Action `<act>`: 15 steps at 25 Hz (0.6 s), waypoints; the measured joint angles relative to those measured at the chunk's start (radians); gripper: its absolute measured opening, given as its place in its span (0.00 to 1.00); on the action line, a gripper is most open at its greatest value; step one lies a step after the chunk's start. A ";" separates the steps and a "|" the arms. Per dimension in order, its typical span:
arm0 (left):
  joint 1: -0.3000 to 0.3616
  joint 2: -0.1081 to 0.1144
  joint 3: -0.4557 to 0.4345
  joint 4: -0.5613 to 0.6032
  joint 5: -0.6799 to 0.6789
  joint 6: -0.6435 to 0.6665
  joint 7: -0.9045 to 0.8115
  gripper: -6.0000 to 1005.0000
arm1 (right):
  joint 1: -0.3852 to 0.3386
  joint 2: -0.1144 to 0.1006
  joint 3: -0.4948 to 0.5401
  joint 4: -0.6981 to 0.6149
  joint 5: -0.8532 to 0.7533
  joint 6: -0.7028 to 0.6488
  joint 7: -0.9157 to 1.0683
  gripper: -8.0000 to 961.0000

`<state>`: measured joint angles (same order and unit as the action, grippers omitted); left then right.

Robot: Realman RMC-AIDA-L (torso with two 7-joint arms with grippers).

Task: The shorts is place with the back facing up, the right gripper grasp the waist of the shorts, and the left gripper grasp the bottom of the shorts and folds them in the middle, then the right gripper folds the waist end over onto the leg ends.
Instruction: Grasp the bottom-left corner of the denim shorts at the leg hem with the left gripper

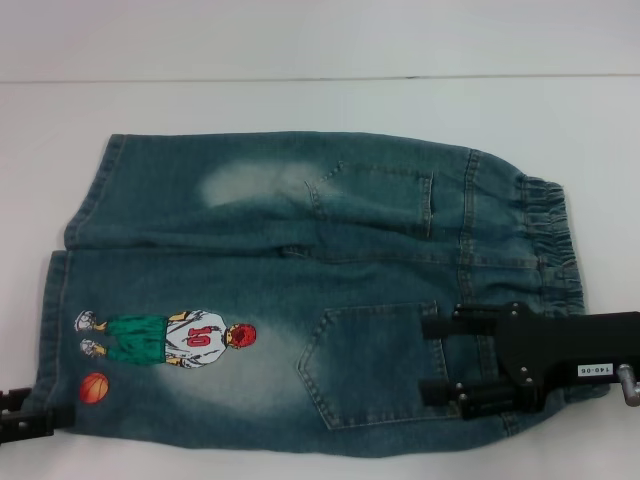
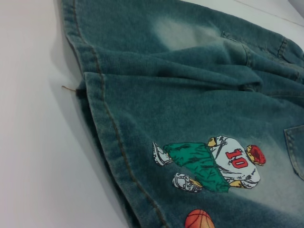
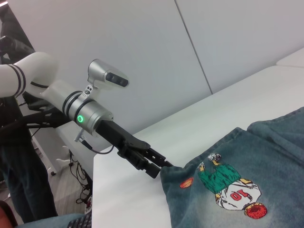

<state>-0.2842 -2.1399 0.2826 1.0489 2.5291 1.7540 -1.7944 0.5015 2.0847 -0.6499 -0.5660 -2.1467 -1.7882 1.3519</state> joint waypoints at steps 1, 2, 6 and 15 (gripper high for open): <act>0.000 0.000 0.000 0.000 0.000 0.003 -0.004 0.88 | 0.000 0.000 0.000 0.000 0.000 0.000 0.000 0.95; -0.001 0.000 0.000 0.001 0.001 0.007 -0.014 0.88 | 0.000 0.000 0.000 0.000 0.000 0.000 0.000 0.95; -0.006 0.006 0.005 0.005 0.009 0.023 -0.072 0.88 | 0.000 0.000 0.000 0.000 -0.001 0.000 0.000 0.95; -0.025 0.014 0.007 0.013 0.048 0.024 -0.142 0.88 | 0.000 0.000 -0.001 0.000 -0.001 0.000 0.000 0.95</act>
<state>-0.3093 -2.1262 0.2898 1.0622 2.5766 1.7776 -1.9365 0.5016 2.0846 -0.6504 -0.5660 -2.1476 -1.7884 1.3521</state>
